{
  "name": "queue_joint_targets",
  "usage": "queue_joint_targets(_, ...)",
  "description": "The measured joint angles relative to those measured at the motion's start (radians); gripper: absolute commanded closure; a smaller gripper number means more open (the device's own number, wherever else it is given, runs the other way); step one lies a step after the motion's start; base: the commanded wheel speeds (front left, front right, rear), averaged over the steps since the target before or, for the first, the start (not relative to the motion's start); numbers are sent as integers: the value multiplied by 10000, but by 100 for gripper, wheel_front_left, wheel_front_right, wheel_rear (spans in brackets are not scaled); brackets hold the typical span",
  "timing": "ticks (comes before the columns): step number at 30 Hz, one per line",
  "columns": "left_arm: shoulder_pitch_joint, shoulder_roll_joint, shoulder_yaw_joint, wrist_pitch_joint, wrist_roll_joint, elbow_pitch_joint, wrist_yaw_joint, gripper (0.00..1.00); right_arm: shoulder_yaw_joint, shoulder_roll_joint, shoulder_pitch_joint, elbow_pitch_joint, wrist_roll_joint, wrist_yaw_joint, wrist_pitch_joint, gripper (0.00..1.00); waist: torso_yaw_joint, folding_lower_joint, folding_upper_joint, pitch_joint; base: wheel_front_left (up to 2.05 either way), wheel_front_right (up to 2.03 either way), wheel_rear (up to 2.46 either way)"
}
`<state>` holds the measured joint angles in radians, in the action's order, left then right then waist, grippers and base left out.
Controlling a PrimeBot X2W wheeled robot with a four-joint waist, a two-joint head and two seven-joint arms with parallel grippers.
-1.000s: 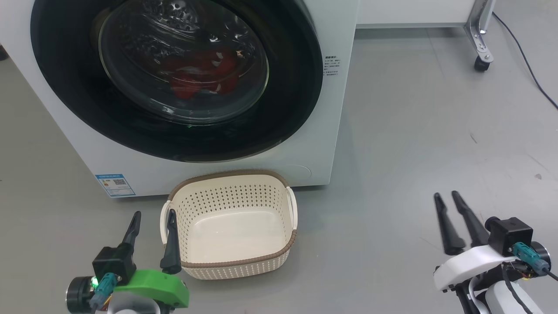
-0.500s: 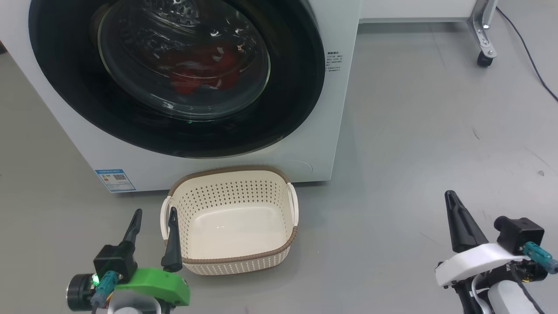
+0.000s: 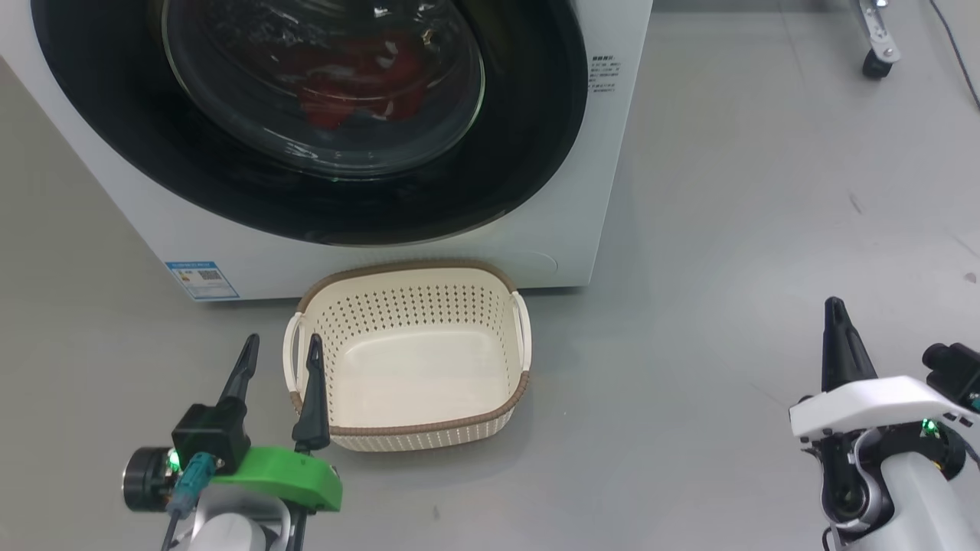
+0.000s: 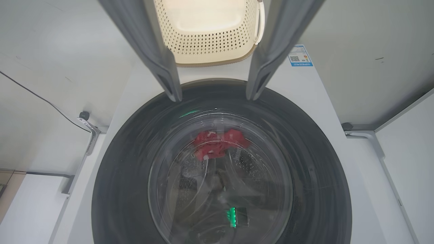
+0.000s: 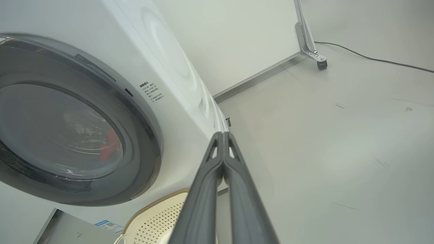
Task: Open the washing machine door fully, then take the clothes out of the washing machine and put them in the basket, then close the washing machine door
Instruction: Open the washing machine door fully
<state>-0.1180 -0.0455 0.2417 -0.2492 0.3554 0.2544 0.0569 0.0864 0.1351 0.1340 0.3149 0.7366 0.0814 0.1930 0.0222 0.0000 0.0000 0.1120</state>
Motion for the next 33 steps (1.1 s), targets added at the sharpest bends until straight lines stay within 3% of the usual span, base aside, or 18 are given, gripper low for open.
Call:
queue_joint_targets(9,-456,10,228,0,-50,-307,4,0,-761,-282,924,27,1975,176,-871,100,138,0,0,620,0,0,0)
queue_joint_targets(21,-1198,25,732,-4,196,-798,132,0,-1864,-345,3002,65,5336,305,-2986,100,504,0,0,1790,0,0,0)
queue_joint_targets(33,-1755,42,1198,-31,510,-1221,301,0,-2105,476,4756,109,6412,307,-4566,100,1195,0,0,2679,0,0,0)
